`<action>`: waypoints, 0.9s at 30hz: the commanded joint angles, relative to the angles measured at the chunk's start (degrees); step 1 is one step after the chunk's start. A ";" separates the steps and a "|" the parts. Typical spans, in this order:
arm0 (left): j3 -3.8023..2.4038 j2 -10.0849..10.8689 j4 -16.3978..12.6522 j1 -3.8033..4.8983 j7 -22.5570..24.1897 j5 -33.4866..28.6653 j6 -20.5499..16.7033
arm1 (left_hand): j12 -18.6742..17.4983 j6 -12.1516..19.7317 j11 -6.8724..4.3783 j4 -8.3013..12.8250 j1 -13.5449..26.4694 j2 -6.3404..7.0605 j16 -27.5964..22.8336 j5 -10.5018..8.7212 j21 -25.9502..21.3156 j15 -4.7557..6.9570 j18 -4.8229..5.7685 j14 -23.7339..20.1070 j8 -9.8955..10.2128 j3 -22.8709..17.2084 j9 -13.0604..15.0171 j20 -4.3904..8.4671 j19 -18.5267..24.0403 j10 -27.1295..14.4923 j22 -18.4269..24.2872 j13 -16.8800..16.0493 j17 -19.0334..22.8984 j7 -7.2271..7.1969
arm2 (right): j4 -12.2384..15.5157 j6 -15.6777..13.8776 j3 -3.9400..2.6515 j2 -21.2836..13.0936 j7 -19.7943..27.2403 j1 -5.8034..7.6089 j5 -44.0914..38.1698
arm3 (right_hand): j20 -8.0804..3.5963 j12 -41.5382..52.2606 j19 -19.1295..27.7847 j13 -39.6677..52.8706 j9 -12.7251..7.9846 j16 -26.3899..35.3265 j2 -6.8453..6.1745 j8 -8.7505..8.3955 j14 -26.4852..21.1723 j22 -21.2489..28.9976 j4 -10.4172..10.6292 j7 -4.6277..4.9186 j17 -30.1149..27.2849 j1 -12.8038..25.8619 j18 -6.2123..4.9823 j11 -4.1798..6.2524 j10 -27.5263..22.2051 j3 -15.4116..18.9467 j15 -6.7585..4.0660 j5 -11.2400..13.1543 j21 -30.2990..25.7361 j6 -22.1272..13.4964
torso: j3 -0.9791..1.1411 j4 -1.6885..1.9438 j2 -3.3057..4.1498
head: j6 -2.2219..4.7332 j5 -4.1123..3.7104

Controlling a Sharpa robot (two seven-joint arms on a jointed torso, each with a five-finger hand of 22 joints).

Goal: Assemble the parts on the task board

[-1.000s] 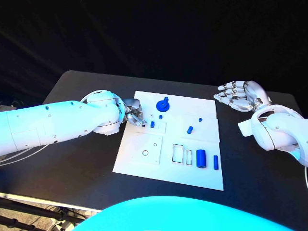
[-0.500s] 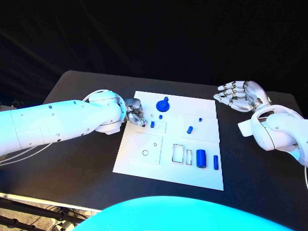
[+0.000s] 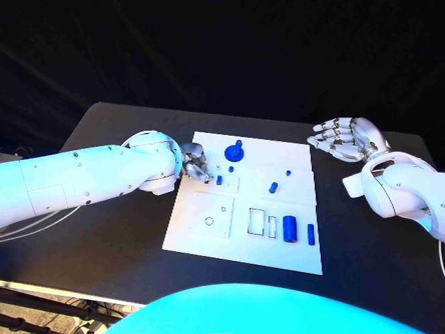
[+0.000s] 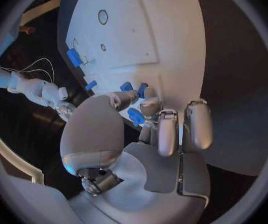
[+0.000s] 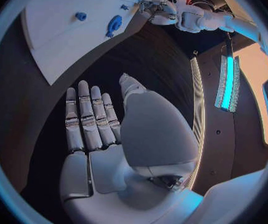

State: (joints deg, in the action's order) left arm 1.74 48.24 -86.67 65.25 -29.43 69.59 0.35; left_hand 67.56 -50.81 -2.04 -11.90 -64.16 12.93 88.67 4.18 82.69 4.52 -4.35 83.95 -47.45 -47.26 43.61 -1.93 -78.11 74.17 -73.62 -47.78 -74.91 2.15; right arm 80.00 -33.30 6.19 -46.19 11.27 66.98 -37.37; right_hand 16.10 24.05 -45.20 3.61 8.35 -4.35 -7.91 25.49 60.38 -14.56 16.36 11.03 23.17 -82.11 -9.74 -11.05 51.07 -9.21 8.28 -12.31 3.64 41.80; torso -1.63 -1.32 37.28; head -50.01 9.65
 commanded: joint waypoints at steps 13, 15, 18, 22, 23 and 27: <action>0.15 0.79 -0.13 -0.44 0.29 -0.98 0.53 | 0.37 -1.17 -0.27 -1.76 4.55 0.46 0.36 -0.13 0.02 0.60 0.61 5.50 1.08 4.65 -0.75 0.43 -0.38 -0.08 -0.02 -0.36 -13.15 -0.69 | -0.04 0.77 -0.01 0.03 0.52 -0.14 0.21 | -0.12 -0.26 0.44 0.02 -0.12 0.12 0.48 -0.26 -0.04 0.17 0.03 3.58 -0.17 -0.11 -0.81 0.04 0.32 -0.23 0.44 -0.17 -0.05 0.25 | -0.11 -0.02 0.04 | 0.01 -0.15; -0.02 1.01 -0.30 -0.43 0.29 -0.98 0.25 | 0.44 -1.43 -0.21 -4.36 5.72 0.45 0.39 -0.03 0.00 0.55 0.61 5.52 1.20 8.79 -0.82 0.39 -0.43 -0.10 -0.06 -0.47 -13.21 -0.63 | -0.04 0.78 -0.01 0.03 0.46 -0.15 0.23 | -0.12 -0.26 0.44 0.02 -0.12 0.12 0.48 -0.26 -0.04 0.17 0.03 3.58 -0.17 -0.11 -0.81 0.04 0.32 -0.23 0.44 -0.17 -0.05 0.25 | -0.12 0.00 0.07 | 0.01 -0.14; -0.33 1.23 -0.48 -0.42 0.30 -0.97 0.00 | 0.41 -1.54 -0.16 -4.81 6.42 -0.30 0.40 0.06 -0.04 0.53 0.61 5.52 1.45 12.83 -0.98 0.37 -0.45 -0.18 -0.08 -0.43 -13.23 -0.59 | -0.05 0.78 -0.01 0.07 0.43 -0.16 0.24 | -0.11 -0.30 0.46 0.01 -0.13 0.15 0.50 -0.29 -0.08 0.22 0.05 3.59 -0.22 -0.06 -0.81 0.03 0.31 -0.22 0.45 -0.17 -0.05 0.24 | -0.06 -0.01 0.00 | 0.01 -0.15; -0.86 1.44 -0.71 -0.42 0.35 -1.24 -0.06 | 0.38 -1.58 -0.15 -4.86 6.73 -1.00 0.38 0.12 -0.08 0.52 0.60 5.51 1.70 15.59 -1.11 0.37 -0.44 -0.24 -0.07 -0.39 -13.19 -0.58 | -0.07 0.75 -0.01 0.12 0.32 -0.17 0.25 | -0.10 -0.33 0.48 0.01 -0.14 0.17 0.52 -0.32 -0.11 0.26 0.07 3.60 -0.27 -0.01 -0.81 0.01 0.29 -0.21 0.46 -0.17 -0.04 0.23 | -0.05 -0.04 0.00 | 0.01 -0.29; -0.99 1.49 -0.79 -0.42 0.37 -1.45 -0.09 | 0.36 -1.56 -0.15 -4.85 6.70 -1.03 0.37 0.13 -0.07 0.52 0.60 5.51 1.73 15.95 -1.13 0.37 -0.45 -0.26 -0.09 -0.38 -13.19 -0.58 | -0.07 0.73 -0.01 0.13 0.22 -0.17 0.25 | -0.10 -0.33 0.48 0.01 -0.14 0.17 0.52 -0.32 -0.11 0.26 0.07 3.60 -0.27 -0.01 -0.81 0.01 0.29 -0.21 0.46 -0.17 -0.04 0.23 | -0.03 -0.06 0.02 | 0.01 -0.36; -1.65 1.69 -1.14 -0.41 0.42 -2.23 -0.34 | 0.21 -1.49 -0.11 -4.94 6.91 -1.44 0.32 0.18 -0.08 0.51 0.61 5.48 1.92 17.80 -1.22 0.36 -0.47 -0.45 -0.12 -0.14 -13.08 -0.52 | -0.11 0.68 -0.01 0.16 -0.19 -0.18 0.25 | -0.07 -0.43 0.56 0.00 -0.19 0.25 0.62 -0.43 -0.23 0.42 0.08 3.64 -0.43 0.10 -0.80 -0.03 0.22 -0.21 0.52 -0.17 -0.04 0.17 | -0.05 0.00 0.03 | 0.01 -0.50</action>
State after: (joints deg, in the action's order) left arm 0.16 49.90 -87.57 64.89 -29.25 68.47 0.19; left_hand 67.85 -52.25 -2.14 -16.83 -57.16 11.81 88.90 4.23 82.69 4.71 -4.36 84.14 -45.66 -29.66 42.45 -1.73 -78.31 74.25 -73.67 -47.96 -74.91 1.31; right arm 79.90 -33.25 6.19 -46.08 11.08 66.83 -37.10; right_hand 15.89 23.81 -44.99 3.61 8.23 -4.35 -7.91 25.27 60.17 -14.18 16.36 11.02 22.79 -82.11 -9.75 -11.05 51.07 -9.20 8.49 -12.31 3.64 41.79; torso -1.66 -1.35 37.29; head -50.01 9.23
